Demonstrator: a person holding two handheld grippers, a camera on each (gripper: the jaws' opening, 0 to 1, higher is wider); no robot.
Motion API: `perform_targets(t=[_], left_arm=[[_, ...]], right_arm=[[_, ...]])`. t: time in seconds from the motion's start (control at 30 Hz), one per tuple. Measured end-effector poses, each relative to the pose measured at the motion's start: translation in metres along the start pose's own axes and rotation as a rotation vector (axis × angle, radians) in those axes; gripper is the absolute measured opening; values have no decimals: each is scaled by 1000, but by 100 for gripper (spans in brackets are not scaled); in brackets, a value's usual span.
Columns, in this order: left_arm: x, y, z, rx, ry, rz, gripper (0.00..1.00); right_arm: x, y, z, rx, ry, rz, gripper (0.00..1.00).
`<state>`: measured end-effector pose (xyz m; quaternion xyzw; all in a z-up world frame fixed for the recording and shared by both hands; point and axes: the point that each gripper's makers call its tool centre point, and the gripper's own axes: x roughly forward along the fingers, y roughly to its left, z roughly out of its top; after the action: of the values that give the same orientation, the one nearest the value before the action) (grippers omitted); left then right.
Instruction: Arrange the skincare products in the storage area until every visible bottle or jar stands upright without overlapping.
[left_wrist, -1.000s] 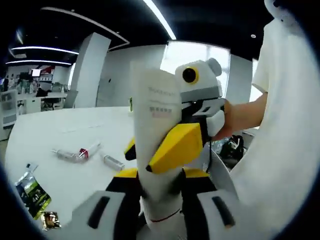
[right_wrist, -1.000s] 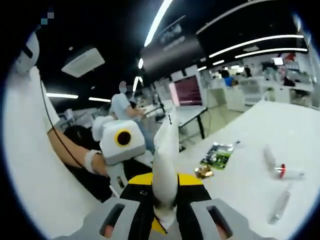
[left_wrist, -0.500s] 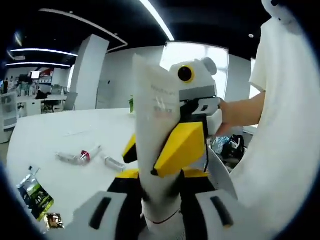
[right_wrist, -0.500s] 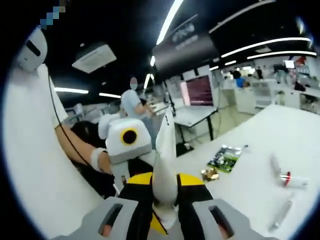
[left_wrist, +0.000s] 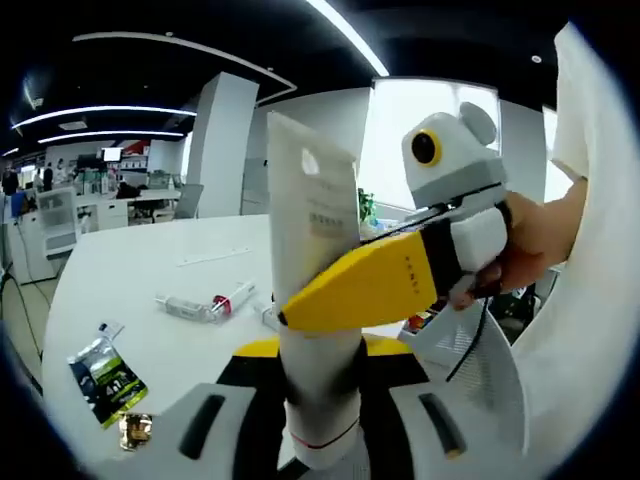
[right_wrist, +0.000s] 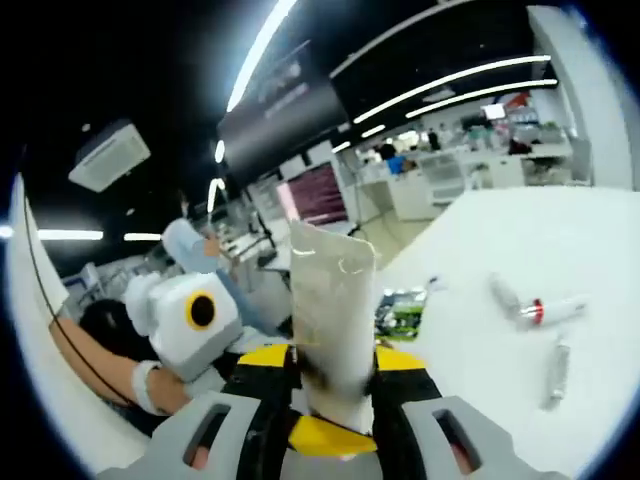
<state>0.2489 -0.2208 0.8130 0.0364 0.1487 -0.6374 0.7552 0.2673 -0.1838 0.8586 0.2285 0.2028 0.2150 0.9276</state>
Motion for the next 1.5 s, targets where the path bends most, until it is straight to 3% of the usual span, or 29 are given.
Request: perform_targets(t=[0.03,0.13,0.23,0.3,0.33,0.37,0.4,0.43,0.47,0.5,0.6,0.67,0.77,0.83,0.87,0.97,1.03,1.1,1.2,1.33,1.43,1.5], left_arm=[[1,3,-3,15,14,21,22],[5,2,-10,52,44,55,22],[7,4,-16,74,74,70,22],[6,5,-25,138,124,92,22],[6,2,-33,215,160,86,22],[7,-2,-38,231,182,73,22],[9,-7,-41,276,198,52,22],[12,-12,-37,269,164,44,22],[10,-13,-39,230,168,49,22],[9,-14,-39,148,178,30,22],[8,-5,-36,194,163,56,22],[9,-4,-35,136,158,46,24],[6,-10,-32,144,136,20,24],[6,-16,-29,145,125,-7,25],[6,-23,-28,143,119,-54,25],[3,-38,-26,137,109,-147,25],[1,-46,-23,96,91,-195,25],[-1,-47,-19,75,76,-208,25],[-5,-54,-1,51,-4,-269,23],[-10,-64,19,-35,-90,-360,21],[-12,-65,17,-43,-84,-375,21],[-12,-69,15,-33,-75,-396,20]], right_arm=[[0,-12,1,14,-11,-74,39],[2,-24,-4,14,-4,-174,37],[3,-29,-5,61,-30,-215,38],[5,-31,-7,53,-32,-227,42],[9,-34,-10,31,-15,-231,47],[7,-41,-14,9,10,-263,53],[7,-47,-14,10,9,-290,50],[9,-41,-13,45,-4,-230,48],[11,-40,-11,93,-26,-223,45],[9,-47,-10,33,-31,-255,40],[12,-36,-11,-66,9,-217,36],[14,-31,-9,-151,19,-185,32],[12,-24,-7,-184,30,-127,27],[12,-12,-6,-287,42,-47,22],[11,-2,-9,-338,68,21,17],[6,19,-16,-414,122,150,6],[2,23,-15,-402,121,199,5],[-4,22,-4,-303,76,258,4],[-15,30,8,-256,44,370,4],[-28,42,20,-297,52,484,3],[-27,52,12,-323,121,534,3],[-28,66,3,-419,171,596,3]])
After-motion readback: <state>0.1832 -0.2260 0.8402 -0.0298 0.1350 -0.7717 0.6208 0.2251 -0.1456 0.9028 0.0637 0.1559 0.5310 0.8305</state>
